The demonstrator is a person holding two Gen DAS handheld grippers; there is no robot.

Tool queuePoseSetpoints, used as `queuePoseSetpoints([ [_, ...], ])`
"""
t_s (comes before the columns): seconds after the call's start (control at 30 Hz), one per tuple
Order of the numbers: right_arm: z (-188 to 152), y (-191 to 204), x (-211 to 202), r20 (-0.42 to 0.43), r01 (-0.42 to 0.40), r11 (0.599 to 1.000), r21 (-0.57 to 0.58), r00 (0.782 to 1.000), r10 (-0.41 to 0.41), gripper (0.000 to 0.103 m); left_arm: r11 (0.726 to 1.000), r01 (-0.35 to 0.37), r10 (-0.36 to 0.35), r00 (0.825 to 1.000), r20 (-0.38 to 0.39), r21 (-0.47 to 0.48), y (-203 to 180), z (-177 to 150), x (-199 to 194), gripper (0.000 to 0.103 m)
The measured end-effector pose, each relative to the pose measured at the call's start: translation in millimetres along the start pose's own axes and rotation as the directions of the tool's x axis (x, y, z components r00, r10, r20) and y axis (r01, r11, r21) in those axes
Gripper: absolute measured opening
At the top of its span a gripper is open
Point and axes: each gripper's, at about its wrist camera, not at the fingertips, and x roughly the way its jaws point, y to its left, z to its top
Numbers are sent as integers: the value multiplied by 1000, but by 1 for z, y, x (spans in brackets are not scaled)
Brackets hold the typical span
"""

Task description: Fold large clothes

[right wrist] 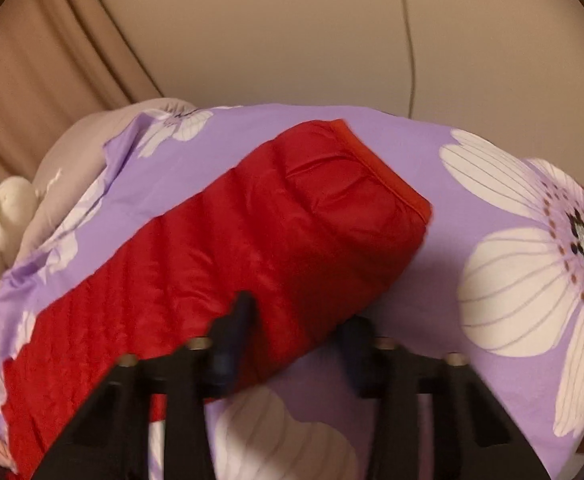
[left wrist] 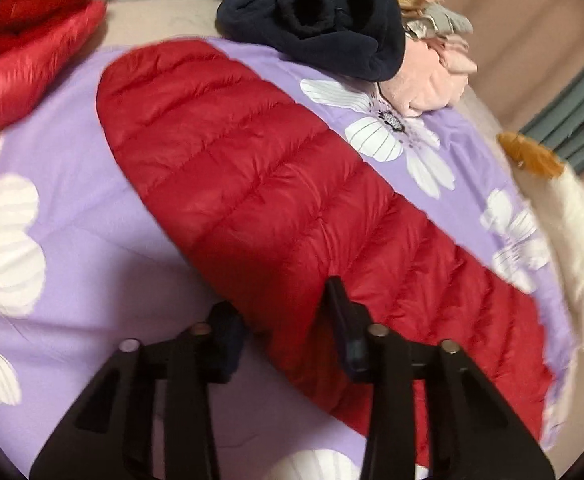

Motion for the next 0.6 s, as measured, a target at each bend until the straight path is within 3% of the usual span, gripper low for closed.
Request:
queuePoseSetpoints([
  [0.07, 3, 14, -11, 15, 31, 999, -17, 999, -30, 10, 995, -55, 53, 998, 38, 78, -9, -2, -3, 27],
  [0.17, 1, 45, -36, 90, 40, 996, -77, 995, -33, 8, 966, -160, 130, 979, 156, 203, -29, -10, -15, 22],
  [0.27, -11, 104, -67, 140, -36, 977, -209, 988, 66, 7, 926, -216, 146, 961, 236, 308, -49, -16, -22, 20],
  [0.33, -28, 149, -89, 154, -101, 947, -306, 976, 154, 7, 924, -193, 117, 964, 238, 329, -54, -16, -26, 18],
  [0.43, -62, 217, -120, 128, -227, 875, -428, 943, 307, 7, 927, -186, 104, 962, 253, 325, -53, -14, -31, 17],
  [0.53, -100, 279, -145, 59, -342, 791, -507, 902, 428, 6, 902, -243, 129, 941, 314, 358, -53, -16, -38, 17],
  [0.6, -135, 320, -165, -6, -412, 715, -565, 868, 496, 6, 895, -250, 134, 941, 311, 370, -51, -17, -37, 17],
])
